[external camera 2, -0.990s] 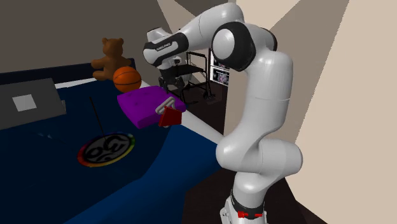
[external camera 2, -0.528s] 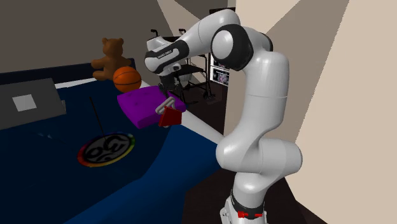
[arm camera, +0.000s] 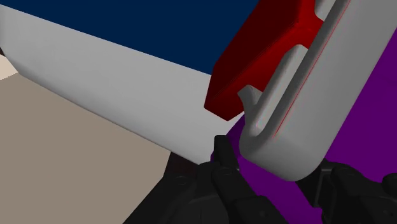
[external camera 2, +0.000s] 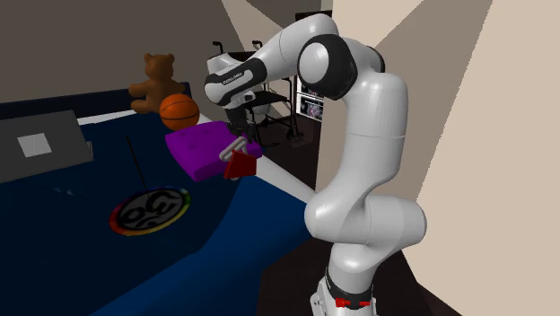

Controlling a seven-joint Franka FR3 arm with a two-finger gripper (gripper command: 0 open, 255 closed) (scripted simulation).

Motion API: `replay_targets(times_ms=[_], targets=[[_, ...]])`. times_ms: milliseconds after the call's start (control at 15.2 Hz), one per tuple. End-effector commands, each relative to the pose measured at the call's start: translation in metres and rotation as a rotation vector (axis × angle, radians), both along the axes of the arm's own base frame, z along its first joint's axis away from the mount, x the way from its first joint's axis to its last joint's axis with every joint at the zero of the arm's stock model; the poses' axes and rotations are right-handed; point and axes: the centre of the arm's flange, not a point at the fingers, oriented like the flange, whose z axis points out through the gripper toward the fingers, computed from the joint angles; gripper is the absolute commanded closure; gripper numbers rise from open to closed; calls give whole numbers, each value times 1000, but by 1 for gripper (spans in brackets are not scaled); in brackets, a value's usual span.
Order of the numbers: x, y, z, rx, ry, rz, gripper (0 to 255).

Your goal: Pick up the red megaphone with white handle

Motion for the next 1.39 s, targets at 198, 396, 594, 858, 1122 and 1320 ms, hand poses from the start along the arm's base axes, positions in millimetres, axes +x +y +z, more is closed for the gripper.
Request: replay_targets(times_ms=[198, 396, 594, 858, 1122, 1320], targets=[[0, 0, -1, -1, 2, 1, 255], [0, 0, 14, -1, 2, 1, 255], [0, 0, 30, -1, 2, 1, 255], [0, 0, 51, -1, 2, 1, 255], [0, 0, 73, -1, 2, 1, 255], [0, 0, 79, -1, 2, 1, 255]])
